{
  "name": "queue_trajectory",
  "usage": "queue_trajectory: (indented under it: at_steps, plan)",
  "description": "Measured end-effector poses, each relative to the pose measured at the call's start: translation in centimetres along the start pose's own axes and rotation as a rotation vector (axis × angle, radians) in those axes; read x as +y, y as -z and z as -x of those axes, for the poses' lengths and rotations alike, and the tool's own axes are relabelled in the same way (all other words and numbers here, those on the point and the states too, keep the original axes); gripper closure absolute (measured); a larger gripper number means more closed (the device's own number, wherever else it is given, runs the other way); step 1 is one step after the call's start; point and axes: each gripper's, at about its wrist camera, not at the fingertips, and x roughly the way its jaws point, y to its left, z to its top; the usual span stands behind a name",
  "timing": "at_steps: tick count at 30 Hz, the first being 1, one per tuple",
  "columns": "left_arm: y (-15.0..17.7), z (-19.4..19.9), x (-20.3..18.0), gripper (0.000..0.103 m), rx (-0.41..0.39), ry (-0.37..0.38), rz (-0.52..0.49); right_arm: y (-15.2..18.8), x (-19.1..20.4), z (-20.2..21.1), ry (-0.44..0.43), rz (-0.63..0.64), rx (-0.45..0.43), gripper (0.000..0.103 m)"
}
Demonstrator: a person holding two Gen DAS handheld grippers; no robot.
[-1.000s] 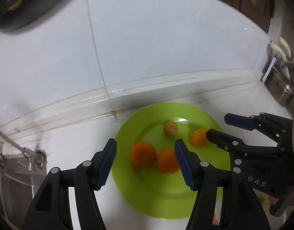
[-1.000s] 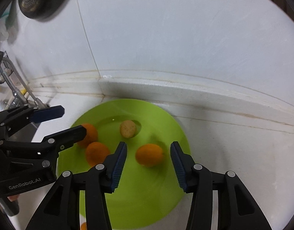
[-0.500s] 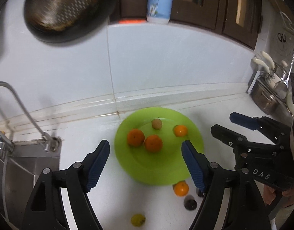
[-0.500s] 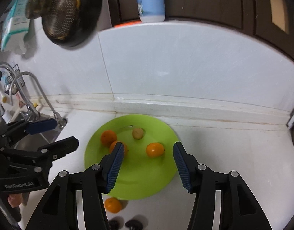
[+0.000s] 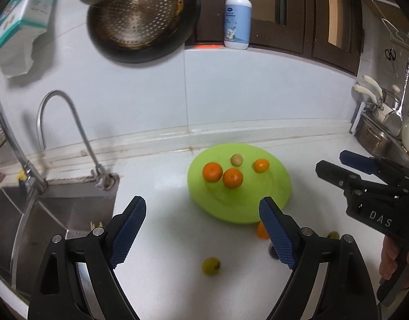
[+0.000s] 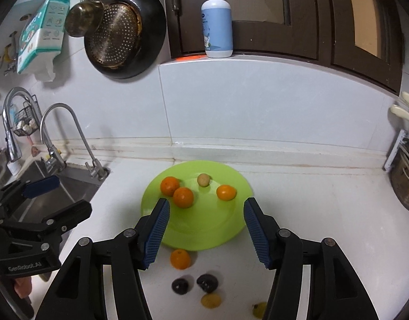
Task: Organize fruits
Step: 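Lift both grippers away from the plate toward the remaining fruits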
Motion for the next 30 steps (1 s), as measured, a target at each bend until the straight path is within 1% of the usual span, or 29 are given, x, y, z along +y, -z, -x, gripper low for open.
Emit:
queue_trajectory:
  at_steps: [3, 7, 9, 16, 19, 24, 30]
  plan:
    - [1.0, 0.3, 0.4, 0.016, 0.006, -0.015, 0.006, 1.0, 0.5, 0.2, 0.016, -0.002, 0.006, 0.045]
    - [2.4, 0.3, 0.6, 0.016, 0.028, -0.029, -0.005, 2.4, 0.8, 0.1, 0.013, -0.009, 0.041, 0.044]
    - [3.1, 0.0, 0.6, 0.016, 0.046, -0.037, -0.016, 3.2, 0.9, -0.1, 0.014, -0.01, 0.062, 0.045]
    - [5.2, -1.0, 0.7, 0.016, 0.118, -0.03, -0.027, 6.0, 0.8, -1.0, 0.031, -0.033, 0.147, 0.044]
    - [6.2, -1.5, 0.5, 0.016, 0.153, -0.023, -0.032, 6.7, 0.9, -1.1, 0.04, -0.029, 0.17, 0.045]
    - [7.7, -2.7, 0.2, 0.016, 0.207, -0.027, -0.051, 7.9, 0.8, -1.5, 0.082, -0.012, 0.209, 0.045]
    - [8.7, -4.0, -0.1, 0.016, 0.257, -0.021, -0.069, 9.1, 0.5, -2.1, 0.081, -0.015, 0.264, 0.045]
